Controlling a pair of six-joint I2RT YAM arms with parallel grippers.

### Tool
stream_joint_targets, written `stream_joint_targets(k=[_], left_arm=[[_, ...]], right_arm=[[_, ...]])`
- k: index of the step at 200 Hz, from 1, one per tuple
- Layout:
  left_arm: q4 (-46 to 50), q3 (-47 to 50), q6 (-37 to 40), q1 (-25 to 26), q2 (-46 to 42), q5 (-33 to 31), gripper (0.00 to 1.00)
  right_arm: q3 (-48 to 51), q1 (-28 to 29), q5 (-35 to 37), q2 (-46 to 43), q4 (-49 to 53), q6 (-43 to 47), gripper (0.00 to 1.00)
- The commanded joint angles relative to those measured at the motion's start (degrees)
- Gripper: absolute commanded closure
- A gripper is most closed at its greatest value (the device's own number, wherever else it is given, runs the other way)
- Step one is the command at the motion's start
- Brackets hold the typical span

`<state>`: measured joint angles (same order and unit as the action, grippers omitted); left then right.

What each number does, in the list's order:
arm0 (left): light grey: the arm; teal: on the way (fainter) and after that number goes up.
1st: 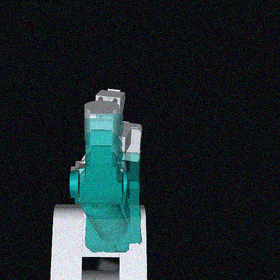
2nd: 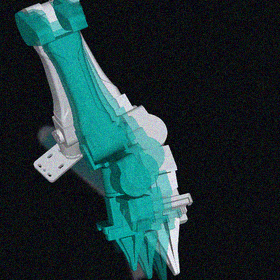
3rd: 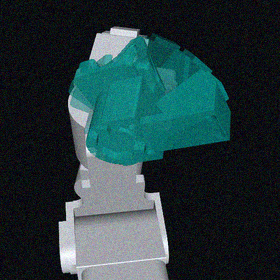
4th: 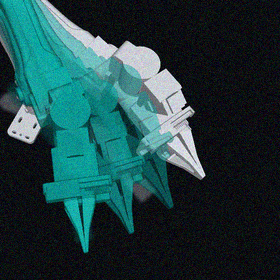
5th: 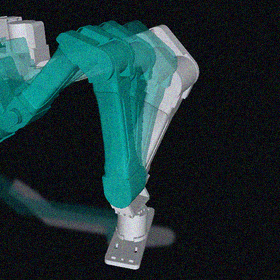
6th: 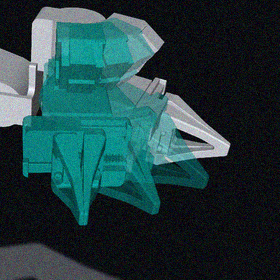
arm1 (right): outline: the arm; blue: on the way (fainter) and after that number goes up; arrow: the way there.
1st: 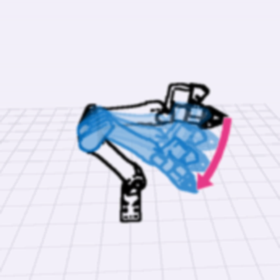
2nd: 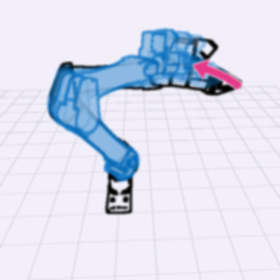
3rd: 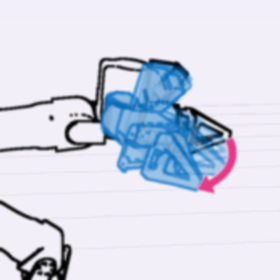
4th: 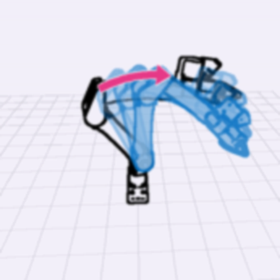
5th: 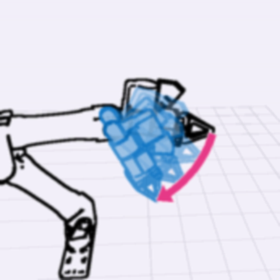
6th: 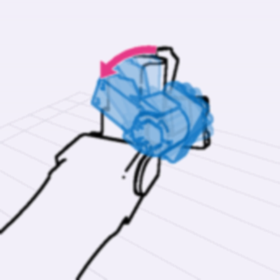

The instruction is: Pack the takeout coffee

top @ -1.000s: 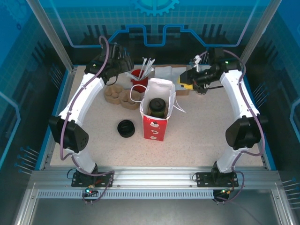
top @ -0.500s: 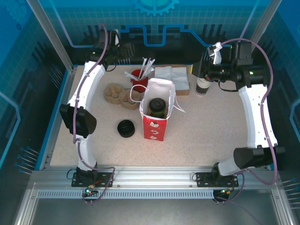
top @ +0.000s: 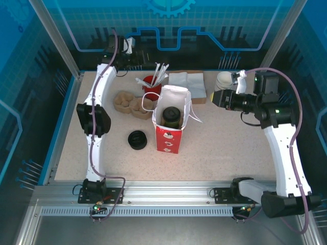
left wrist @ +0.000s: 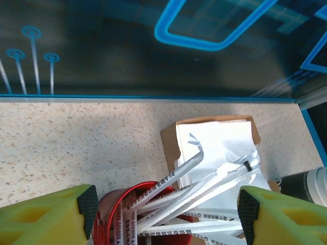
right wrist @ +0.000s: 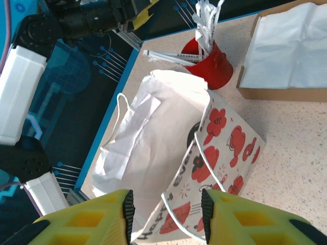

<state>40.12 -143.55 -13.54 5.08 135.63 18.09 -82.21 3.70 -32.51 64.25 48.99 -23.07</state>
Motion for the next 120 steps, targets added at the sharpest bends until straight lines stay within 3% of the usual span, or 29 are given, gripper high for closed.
stream_joint_targets(k=[1, 120], left_arm=[[-3.5, -2.7, 2.1, 0.0, 2.3, 6.3, 0.27], [-8.8, -4.5, 11.4, 3.9, 8.4, 8.1, 0.27]], right_arm=[[2.8, 0.5, 3.4, -3.0, -2.8, 0.2, 0.58], [4.7, 2.5, 4.0, -1.8, -2.4, 0.1, 0.59]])
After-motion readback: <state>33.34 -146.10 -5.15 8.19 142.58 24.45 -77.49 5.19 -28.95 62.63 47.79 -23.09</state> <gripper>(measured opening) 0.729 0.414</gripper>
